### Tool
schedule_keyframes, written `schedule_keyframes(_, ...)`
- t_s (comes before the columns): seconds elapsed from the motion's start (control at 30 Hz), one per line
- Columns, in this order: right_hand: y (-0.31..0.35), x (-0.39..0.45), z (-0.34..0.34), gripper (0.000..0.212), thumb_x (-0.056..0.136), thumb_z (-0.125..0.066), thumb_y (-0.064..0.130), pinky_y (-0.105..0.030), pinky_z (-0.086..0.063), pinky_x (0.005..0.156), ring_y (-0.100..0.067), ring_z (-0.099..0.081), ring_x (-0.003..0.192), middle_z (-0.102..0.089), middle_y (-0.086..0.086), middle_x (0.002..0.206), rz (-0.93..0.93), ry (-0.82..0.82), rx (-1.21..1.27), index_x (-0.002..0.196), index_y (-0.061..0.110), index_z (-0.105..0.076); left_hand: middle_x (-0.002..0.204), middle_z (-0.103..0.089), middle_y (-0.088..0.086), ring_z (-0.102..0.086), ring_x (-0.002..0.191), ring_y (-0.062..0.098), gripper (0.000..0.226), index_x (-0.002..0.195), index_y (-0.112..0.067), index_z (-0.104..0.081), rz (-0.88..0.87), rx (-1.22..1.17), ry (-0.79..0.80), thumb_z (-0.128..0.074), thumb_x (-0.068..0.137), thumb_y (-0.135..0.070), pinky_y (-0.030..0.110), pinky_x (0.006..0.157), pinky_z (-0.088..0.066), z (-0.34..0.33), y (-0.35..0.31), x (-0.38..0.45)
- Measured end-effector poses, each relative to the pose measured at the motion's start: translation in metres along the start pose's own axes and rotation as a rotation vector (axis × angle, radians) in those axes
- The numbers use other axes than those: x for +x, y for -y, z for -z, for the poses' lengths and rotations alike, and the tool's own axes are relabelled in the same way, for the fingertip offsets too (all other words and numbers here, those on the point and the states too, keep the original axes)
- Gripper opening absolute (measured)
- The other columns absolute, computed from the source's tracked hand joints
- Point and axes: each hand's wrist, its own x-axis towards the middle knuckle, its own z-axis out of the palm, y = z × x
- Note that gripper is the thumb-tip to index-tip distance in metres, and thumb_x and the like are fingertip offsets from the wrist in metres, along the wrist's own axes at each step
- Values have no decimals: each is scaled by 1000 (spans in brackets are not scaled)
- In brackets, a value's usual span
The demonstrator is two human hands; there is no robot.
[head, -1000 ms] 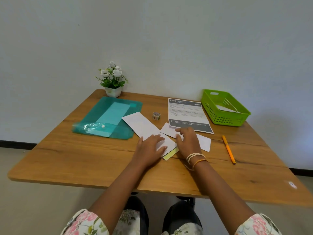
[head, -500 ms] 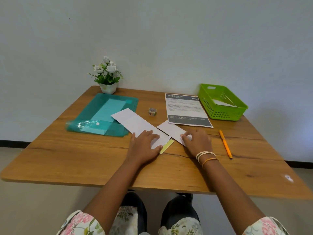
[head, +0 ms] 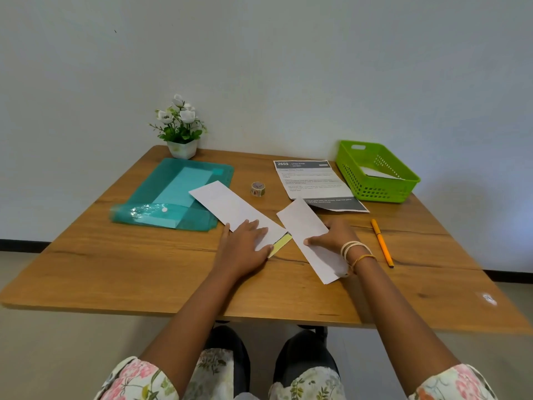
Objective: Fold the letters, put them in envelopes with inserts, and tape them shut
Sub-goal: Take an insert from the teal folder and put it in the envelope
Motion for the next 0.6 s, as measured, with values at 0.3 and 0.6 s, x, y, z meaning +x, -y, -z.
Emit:
schedule_keyframes(0.3, 0, -23, 11, 53, 82, -72, 31, -28, -40, 75, -16, -51, 93, -57, -9, 124, 150, -46, 285, 127, 12, -52, 126, -64, 3, -57, 117, 16, 33, 121, -15, -66, 8, -222, -221, -61, 91, -27, 27, 94, -45, -3, -4, -8)
schedule_keyframes(0.6, 2, -41, 35, 44, 79, -74, 36, -34, -51, 84, -23, -60, 99, -56, -2, 114, 106, 310, 82, 116, 33, -50, 99, -73, 4, -63, 86, 12, 23, 107, -12, -73, 22, -264, -366, -58, 94, -22, 23, 73, -49, -2, -5, -10)
